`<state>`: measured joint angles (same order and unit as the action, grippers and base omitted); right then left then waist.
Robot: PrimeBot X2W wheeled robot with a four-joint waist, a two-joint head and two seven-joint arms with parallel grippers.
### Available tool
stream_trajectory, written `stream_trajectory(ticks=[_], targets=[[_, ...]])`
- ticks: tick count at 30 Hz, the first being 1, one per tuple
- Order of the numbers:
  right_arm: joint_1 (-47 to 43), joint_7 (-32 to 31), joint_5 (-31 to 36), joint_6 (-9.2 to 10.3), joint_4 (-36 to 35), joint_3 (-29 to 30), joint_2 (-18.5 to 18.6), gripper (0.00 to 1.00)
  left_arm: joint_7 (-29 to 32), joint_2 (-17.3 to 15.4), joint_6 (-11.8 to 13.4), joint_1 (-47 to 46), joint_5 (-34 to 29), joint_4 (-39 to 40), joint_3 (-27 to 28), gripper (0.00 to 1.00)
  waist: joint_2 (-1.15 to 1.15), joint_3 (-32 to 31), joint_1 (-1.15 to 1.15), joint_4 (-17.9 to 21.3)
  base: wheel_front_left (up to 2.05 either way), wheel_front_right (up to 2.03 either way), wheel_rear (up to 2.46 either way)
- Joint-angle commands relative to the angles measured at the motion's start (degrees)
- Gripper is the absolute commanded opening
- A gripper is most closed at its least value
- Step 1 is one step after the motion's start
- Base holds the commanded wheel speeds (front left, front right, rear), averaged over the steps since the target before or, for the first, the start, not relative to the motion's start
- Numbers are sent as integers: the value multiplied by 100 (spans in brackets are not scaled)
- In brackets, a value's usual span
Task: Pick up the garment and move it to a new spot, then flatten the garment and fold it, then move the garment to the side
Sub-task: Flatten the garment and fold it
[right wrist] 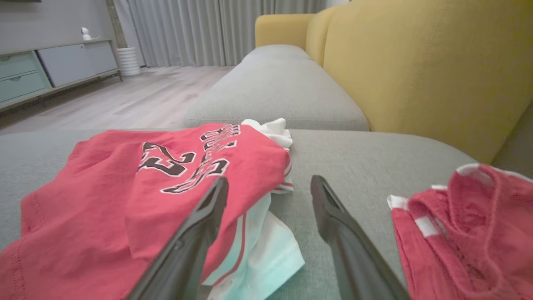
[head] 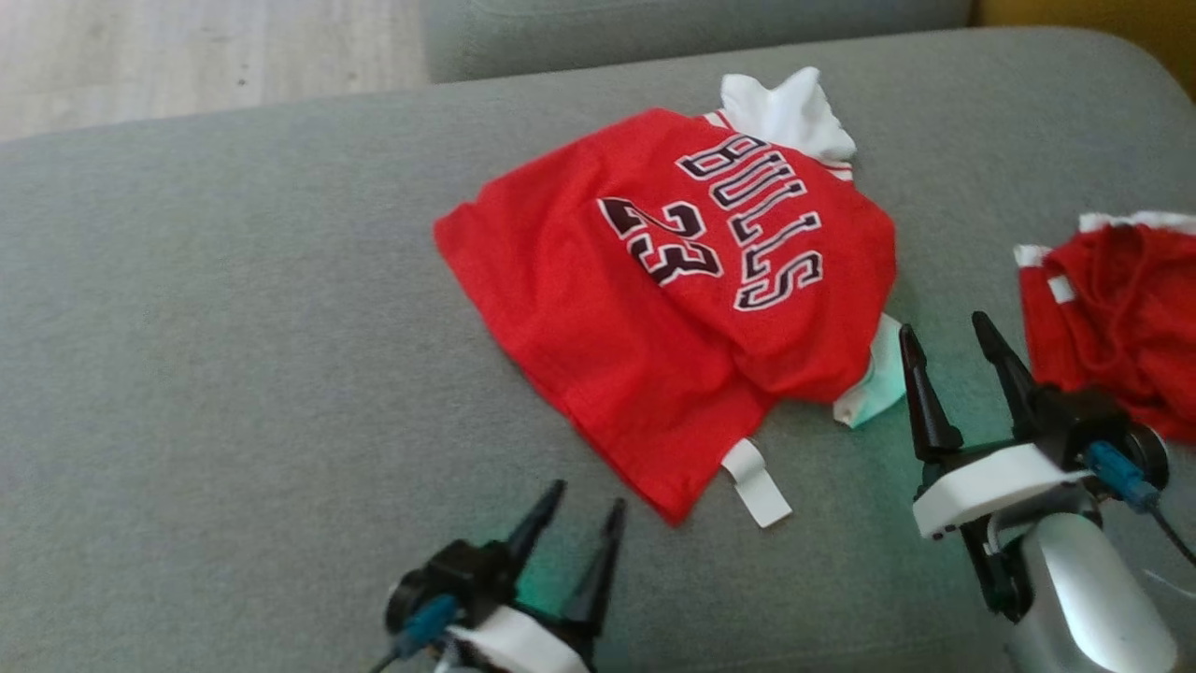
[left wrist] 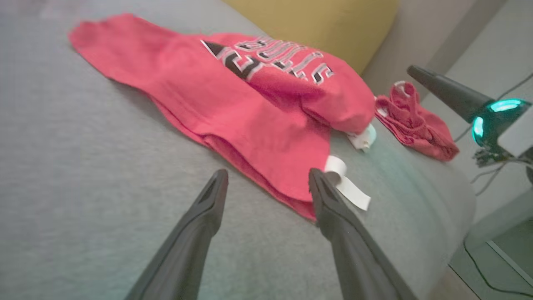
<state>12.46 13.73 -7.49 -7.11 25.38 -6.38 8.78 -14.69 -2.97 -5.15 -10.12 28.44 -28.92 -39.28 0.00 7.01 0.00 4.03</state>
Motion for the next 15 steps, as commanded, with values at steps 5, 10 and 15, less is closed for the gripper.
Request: stream_trajectory(ticks=[5, 10, 15], targets=[[394, 111, 6, -37, -191, -182, -60, 100, -31, 9, -69, -629, 187, -244, -604, 100, 0, 272, 0, 344, 0, 0, 0], [532, 121, -24, -37, -131, -176, -57, 100, -31, 9, 7, -841, 392, -530, -1001, 100, 0, 416, 0, 531, 0, 0, 0], [567, 125, -34, -37, -150, -101, -39, 100, -31, 9, 106, -885, 619, -725, -1137, 100, 0, 473, 0, 589, 0, 0, 0]])
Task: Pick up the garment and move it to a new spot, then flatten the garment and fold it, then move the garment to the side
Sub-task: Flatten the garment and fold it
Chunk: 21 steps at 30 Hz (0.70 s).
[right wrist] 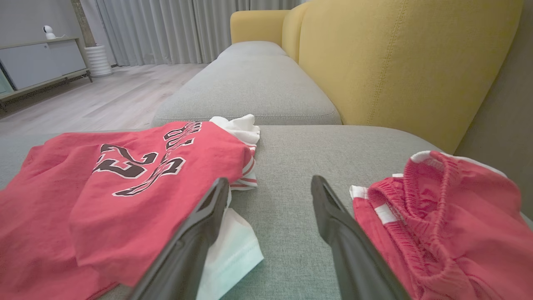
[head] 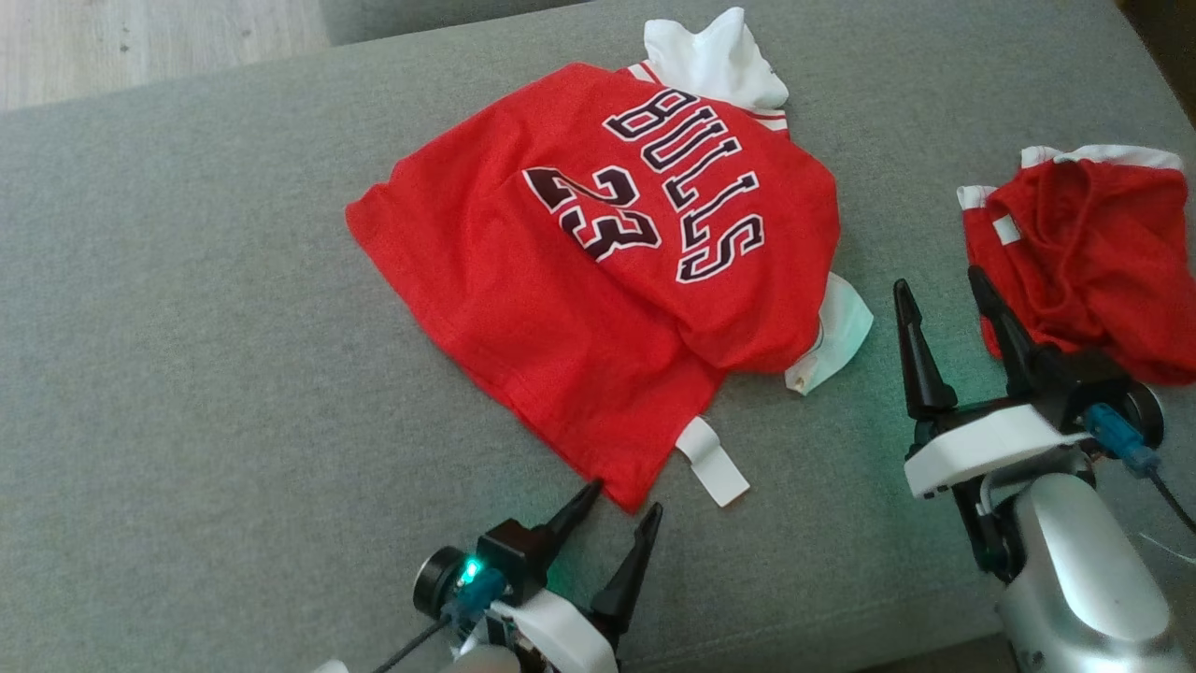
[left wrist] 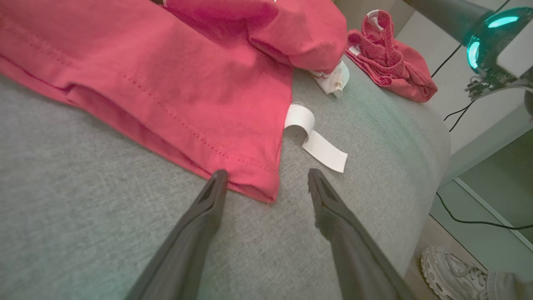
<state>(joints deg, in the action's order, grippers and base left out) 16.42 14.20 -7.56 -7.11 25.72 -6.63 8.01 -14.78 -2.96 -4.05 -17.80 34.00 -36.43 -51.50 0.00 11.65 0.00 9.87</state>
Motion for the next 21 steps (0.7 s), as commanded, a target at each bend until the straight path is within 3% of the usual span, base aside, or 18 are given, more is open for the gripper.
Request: stream_trajectory(ticks=[1, 8, 16, 18, 19, 20, 21], targets=[[168, 78, -22, -37, -194, -65, 33, 100, -22, 8, -4, -114, 90, 5, 65, 100, 0, 12, 0, 8, 0, 0, 0], [187, 79, -20, -37, -205, -59, 12, 100, -22, 8, -33, -189, 38, -73, -122, 100, 0, 43, 0, -23, 0, 0, 0], [280, 79, -49, -37, -161, -100, -29, 100, -22, 8, 267, -477, -547, -451, -489, 98, 0, 88, 0, -11, 0, 0, 0], [288, 79, -58, -37, -142, -84, -24, 100, -22, 8, 370, -488, -558, -505, -464, 48, 0, 72, 0, -18, 0, 0, 0], [285, 79, -59, -37, -131, -68, -20, 100, -22, 8, 428, -485, -566, -526, -443, 36, 0, 54, 0, -31, 0, 0, 0], [275, 79, -62, -37, -119, -48, -16, 100, -22, 8, 480, -479, -575, -534, -415, 2, 0, 32, 0, -51, 0, 0, 0], [258, 79, -63, -37, -103, -23, -9, 100, -22, 8, 526, -465, -582, -538, -379, 0, 0, 2, 0, -79, 0, 0, 0]])
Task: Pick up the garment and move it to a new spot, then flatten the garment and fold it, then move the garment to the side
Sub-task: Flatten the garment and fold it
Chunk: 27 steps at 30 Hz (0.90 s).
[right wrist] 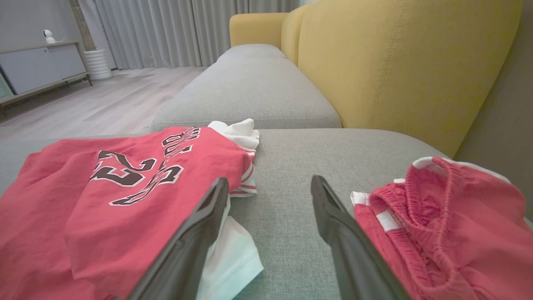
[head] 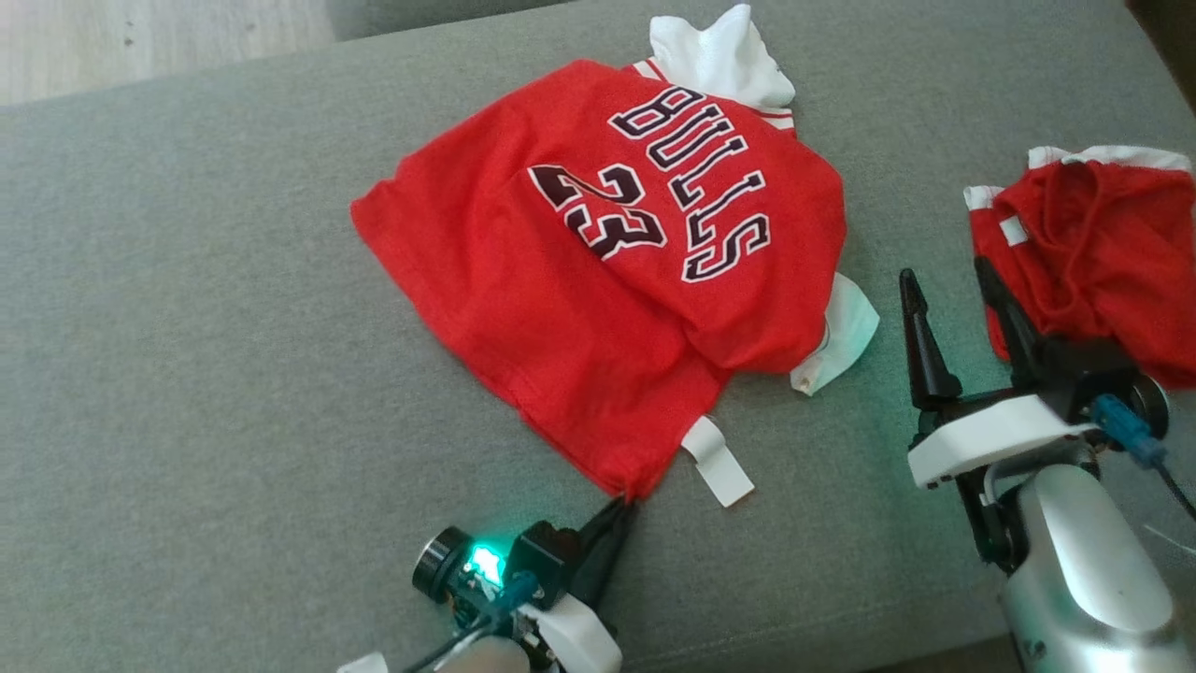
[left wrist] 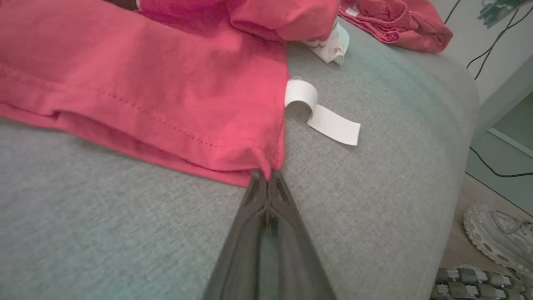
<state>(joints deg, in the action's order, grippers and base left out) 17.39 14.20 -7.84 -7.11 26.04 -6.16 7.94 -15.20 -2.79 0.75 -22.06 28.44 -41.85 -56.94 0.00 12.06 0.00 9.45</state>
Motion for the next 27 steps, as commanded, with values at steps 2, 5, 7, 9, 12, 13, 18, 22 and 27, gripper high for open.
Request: stream_trajectory(ticks=[2, 5, 7, 9, 12, 13, 18, 22, 27], targets=[[113, 79, -49, -37, -94, -23, 2, 100, 20, -9, 132, -5, -49, 29, 278, 0, 0, -104, 0, -114, 0, 0, 0], [11, 79, -46, -37, -49, 42, -36, 100, 20, -9, 233, 101, -72, 203, 605, 0, 0, -230, 0, -268, 0, 0, 0], [-64, 80, -54, -37, -19, 82, -63, 100, 20, -9, 302, 201, -127, 377, 942, 0, 0, -327, 0, -405, 0, 0, 0], [-99, 80, -60, -37, 4, 89, -79, 100, 20, -9, 343, 261, -164, 476, 1150, 0, 0, -370, 0, -466, 0, 0, 0], [-210, 80, -67, -37, 90, 109, -115, 100, 20, -30, 400, 462, -342, 734, 1791, 0, 0, -515, 0, -684, 0, 0, 0], [-243, 80, -71, -37, 124, 114, -127, 100, 20, -53, 387, 531, -403, 805, 1986, 0, 0, -555, 0, -755, 0, 0, 0], [-384, 80, -68, -37, 347, 86, -206, 100, 20, -249, 356, 834, -703, 1096, 2901, 0, 0, -733, 0, -1010, 0, 0, 0], [-478, 80, -65, -37, 517, 90, -250, 100, 20, -388, 372, 1036, -855, 1235, 3616, 0, 0, -836, 0, -1131, 0, 0, 0], [-561, 80, -32, -37, 578, 172, -293, 100, 20, -529, 353, 1215, -1036, 1259, 4346, 0, 0, -918, 0, -1169, 0, 0, 0]])
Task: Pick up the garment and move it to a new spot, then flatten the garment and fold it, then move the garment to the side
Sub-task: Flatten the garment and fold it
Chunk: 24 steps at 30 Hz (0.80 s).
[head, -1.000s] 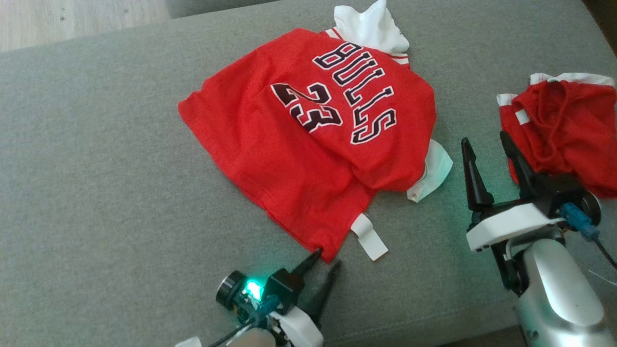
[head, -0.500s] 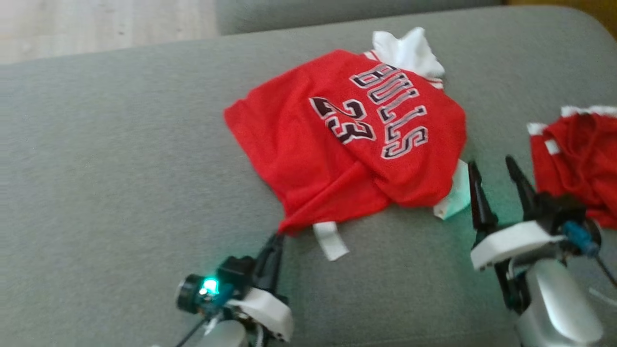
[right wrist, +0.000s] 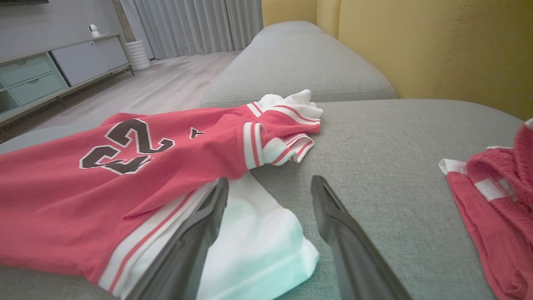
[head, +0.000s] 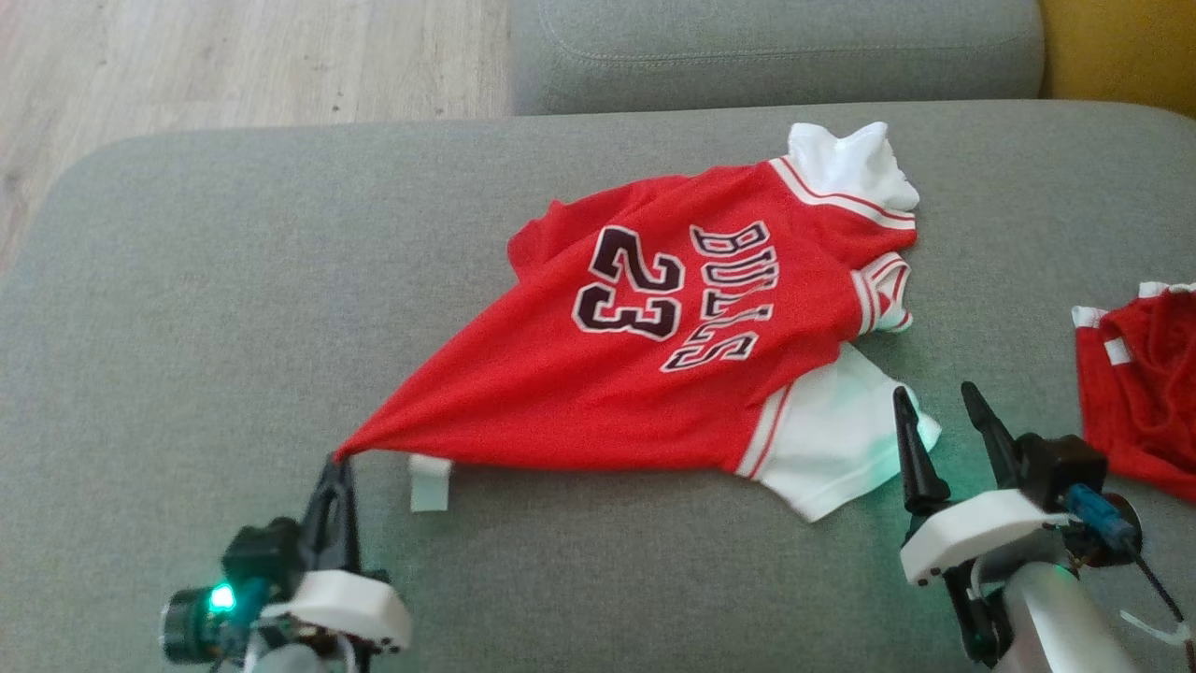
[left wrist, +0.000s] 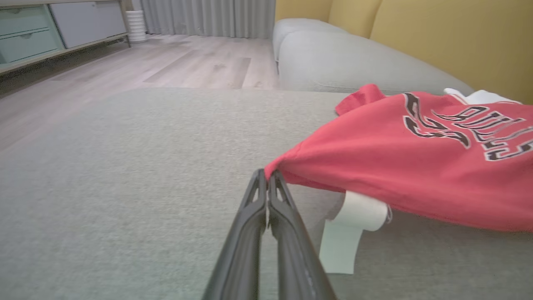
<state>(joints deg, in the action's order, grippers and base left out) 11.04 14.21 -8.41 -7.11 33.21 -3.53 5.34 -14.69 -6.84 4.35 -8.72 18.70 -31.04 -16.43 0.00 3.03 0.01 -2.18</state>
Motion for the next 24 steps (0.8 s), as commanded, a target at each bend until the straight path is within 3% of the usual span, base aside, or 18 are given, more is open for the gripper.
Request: stream_trajectory(ticks=[1, 6, 7, 8, 16, 24], targets=[[60, 79, 35, -37, -126, -65, -41, 100, -31, -145, -7, -101, -97, 165, 422, 0, 0, -27, -1, -7, 0, 0, 0], [20, 79, 95, -37, -114, 30, -86, 100, -31, -191, -54, -15, -268, -5, 909, 0, 0, -92, -1, 24, 0, 0, 0], [12, 79, 101, -37, -130, 39, -98, 100, -31, -173, -78, 4, -300, -75, 955, 36, 0, -110, -1, 28, 0, 0, 0], [2, 79, 101, -37, -169, 46, -113, 100, -31, -148, -95, 19, -323, -152, 1006, 100, 0, -136, -1, 29, 0, 0, 0], [-136, 79, 145, -37, -782, 233, -225, 100, -31, 33, 21, 237, -570, 233, 1667, 100, 0, -252, -1, 65, 0, 0, 0], [-322, 79, 161, -37, -628, 0, -245, 100, -31, 277, -149, 592, -958, 605, 1967, 100, 0, -369, -1, 70, 0, 0, 0]])
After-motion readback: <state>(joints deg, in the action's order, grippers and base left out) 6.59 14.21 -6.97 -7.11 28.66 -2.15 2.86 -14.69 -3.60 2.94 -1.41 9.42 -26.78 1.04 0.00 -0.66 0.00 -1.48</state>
